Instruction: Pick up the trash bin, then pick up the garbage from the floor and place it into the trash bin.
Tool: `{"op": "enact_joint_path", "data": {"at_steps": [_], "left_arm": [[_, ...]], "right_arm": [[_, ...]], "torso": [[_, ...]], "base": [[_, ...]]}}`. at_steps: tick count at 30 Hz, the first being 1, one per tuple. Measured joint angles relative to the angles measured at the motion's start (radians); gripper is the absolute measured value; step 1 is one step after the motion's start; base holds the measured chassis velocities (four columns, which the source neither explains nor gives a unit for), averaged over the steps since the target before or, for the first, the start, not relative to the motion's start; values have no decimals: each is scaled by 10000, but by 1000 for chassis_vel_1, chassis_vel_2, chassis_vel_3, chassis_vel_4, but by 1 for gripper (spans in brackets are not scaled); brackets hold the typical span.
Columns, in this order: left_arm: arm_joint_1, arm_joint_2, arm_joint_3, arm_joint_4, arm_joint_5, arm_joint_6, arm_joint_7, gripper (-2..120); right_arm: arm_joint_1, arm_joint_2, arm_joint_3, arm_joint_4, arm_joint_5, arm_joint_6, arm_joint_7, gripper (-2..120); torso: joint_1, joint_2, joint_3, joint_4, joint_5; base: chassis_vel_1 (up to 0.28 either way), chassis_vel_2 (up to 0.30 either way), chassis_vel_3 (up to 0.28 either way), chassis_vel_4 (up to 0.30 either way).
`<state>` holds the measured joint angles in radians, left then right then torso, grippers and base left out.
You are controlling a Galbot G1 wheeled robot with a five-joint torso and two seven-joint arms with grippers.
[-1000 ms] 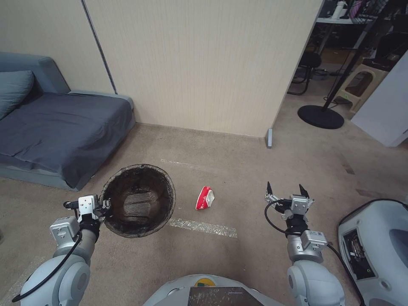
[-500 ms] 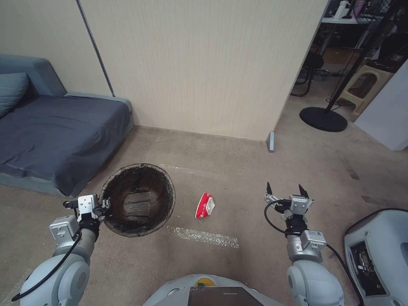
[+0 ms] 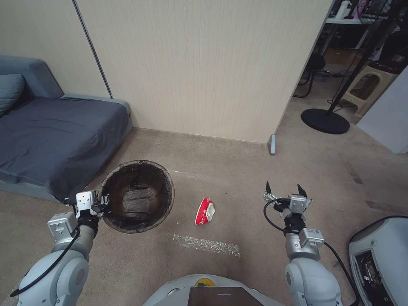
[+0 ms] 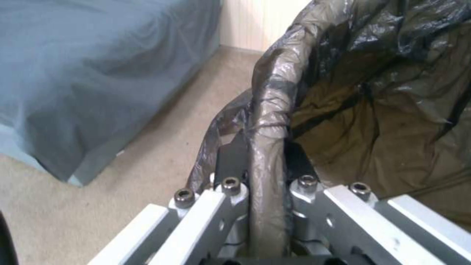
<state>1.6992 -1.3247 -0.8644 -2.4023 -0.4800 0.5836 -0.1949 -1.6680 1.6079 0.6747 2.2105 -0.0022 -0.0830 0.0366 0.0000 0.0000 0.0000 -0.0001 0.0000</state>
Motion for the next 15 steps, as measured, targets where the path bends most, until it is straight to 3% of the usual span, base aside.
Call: {"op": "enact_joint_path", "data": {"at_steps": [11, 15], "left_arm": [[-53, 392, -8, -165, -259, 157, -449, 3], [25, 400, 73, -297, -335, 310, -663, 3]], "right_arm": [[1075, -1119, -612, -593, 1110, -1027, 156, 100], [1559, -1899, -1196, -975, 2181, -1515, 507, 100]], "torso": [[0, 0, 1, 1, 1], [0, 0, 0, 4, 2]], "base": [[0, 0, 0, 0], [0, 0, 0, 0]]}}
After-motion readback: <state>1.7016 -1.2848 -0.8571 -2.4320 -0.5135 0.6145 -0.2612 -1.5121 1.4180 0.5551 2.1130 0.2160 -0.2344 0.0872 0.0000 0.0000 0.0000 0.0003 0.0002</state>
